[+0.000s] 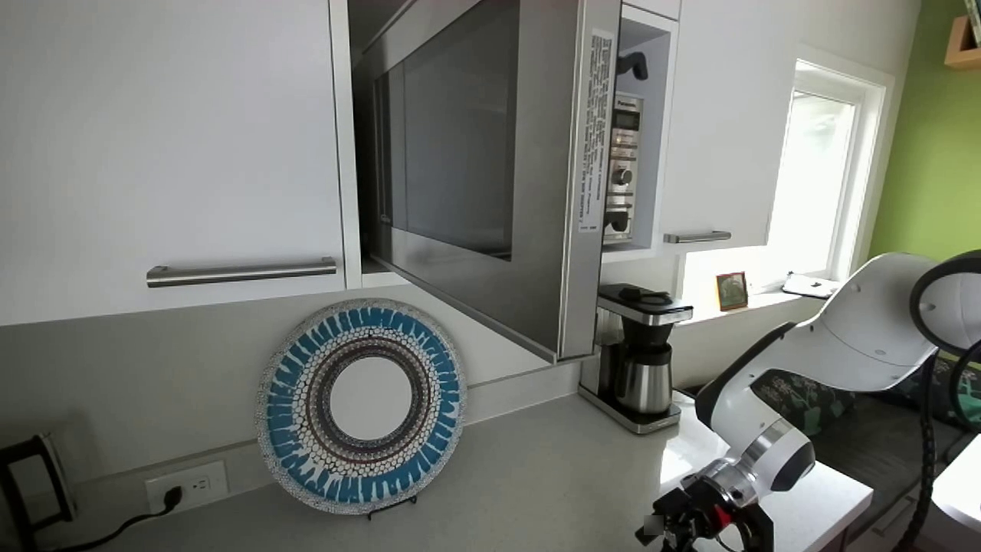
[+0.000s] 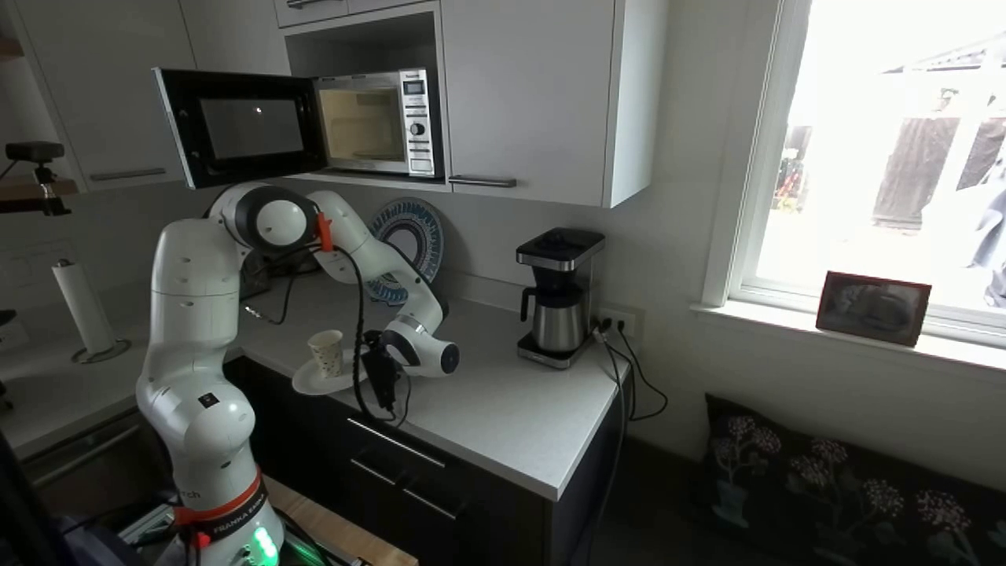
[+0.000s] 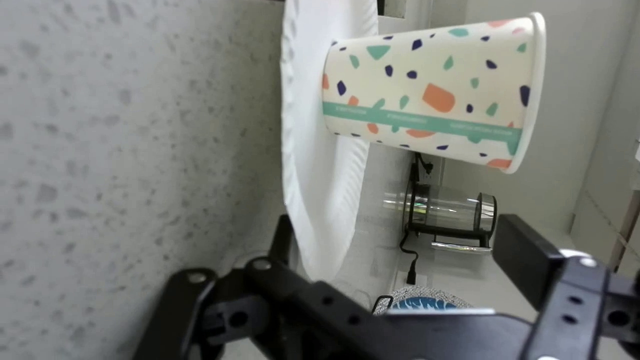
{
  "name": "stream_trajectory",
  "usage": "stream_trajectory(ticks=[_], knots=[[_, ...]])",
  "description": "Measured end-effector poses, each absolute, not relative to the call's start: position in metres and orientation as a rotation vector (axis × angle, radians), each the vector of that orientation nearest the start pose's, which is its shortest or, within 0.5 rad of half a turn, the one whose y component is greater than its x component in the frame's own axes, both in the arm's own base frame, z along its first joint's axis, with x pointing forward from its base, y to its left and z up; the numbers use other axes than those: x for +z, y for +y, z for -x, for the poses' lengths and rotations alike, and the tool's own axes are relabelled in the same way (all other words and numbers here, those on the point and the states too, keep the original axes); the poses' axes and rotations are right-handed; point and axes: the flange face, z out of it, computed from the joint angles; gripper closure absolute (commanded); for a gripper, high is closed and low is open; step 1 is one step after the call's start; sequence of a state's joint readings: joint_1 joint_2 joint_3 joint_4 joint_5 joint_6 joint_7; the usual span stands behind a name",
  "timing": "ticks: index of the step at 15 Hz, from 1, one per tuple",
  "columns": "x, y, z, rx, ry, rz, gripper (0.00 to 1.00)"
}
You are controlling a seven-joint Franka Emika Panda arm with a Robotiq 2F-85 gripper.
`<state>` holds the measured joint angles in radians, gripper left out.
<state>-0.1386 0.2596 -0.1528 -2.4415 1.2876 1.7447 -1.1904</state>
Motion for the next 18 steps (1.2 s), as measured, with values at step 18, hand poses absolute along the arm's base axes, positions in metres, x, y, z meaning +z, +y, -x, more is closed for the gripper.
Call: stream_trajectory(ticks=[18], knots=[[0.217, -0.062, -0.455, -0.174, -0.103, 2.094, 0.0]])
